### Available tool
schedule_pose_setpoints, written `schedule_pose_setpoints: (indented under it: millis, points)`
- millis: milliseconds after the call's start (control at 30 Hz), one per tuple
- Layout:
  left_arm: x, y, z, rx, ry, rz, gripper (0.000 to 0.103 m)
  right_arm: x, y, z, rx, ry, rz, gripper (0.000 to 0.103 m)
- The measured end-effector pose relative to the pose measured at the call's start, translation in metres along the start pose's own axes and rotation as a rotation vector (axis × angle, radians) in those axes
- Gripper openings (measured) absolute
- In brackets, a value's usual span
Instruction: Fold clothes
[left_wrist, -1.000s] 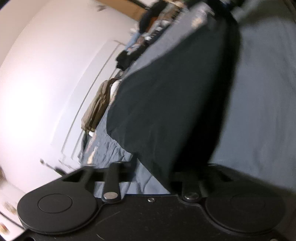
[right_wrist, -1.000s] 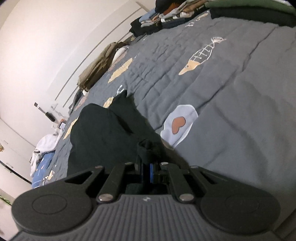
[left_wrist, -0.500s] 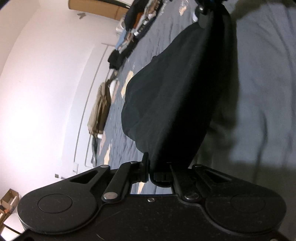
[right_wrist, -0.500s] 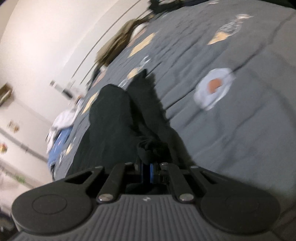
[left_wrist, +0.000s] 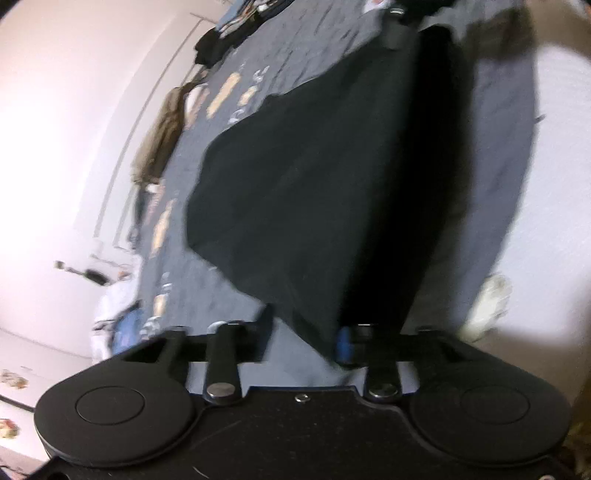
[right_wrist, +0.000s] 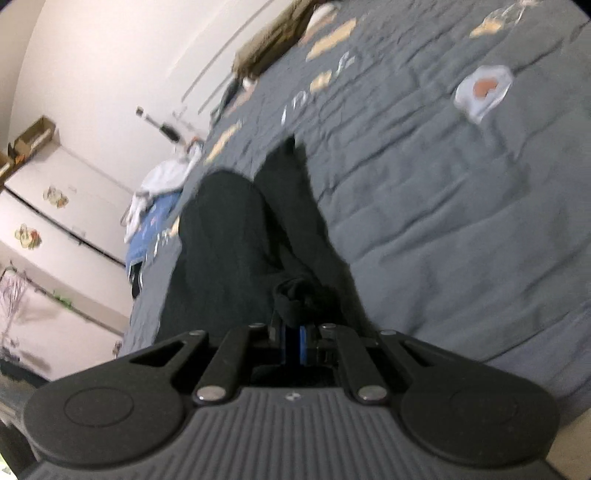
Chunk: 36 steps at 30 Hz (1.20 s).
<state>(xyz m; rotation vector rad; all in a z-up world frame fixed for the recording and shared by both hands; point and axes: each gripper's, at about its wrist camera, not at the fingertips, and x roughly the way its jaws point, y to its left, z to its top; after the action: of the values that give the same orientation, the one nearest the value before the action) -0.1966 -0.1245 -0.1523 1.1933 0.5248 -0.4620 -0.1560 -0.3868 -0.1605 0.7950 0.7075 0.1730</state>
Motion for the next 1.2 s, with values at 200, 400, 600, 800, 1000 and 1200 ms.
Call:
schedule_pose_setpoints:
  millis: [200, 400, 600, 800, 1000, 1200]
  points:
    - [-0.039, 0.007, -0.008, -0.135, -0.119, -0.071, 0.056, 0.005, -0.005, -0.004, -0.057, 0.036, -0.080, 0.007]
    - [-0.043, 0.064, -0.019, -0.543, -0.209, -0.228, 0.066, -0.005, 0.002, -0.009, -0.112, 0.068, -0.109, 0.008]
    - [-0.024, 0.086, -0.020, -0.729, -0.230, -0.305, 0.068, -0.029, 0.013, -0.006, -0.109, -0.036, -0.063, 0.011]
    - [0.011, 0.107, -0.026, -0.951, -0.258, -0.464, 0.068, -0.055, 0.022, -0.002, -0.078, -0.162, 0.006, 0.012]
    - [0.028, 0.100, -0.030, -1.020, -0.256, -0.587, 0.068, -0.023, 0.026, -0.005, -0.095, -0.080, -0.005, 0.015]
    - [0.050, 0.071, -0.028, -0.950, -0.094, -0.628, 0.068, 0.004, 0.009, -0.019, -0.084, 0.101, -0.127, 0.016]
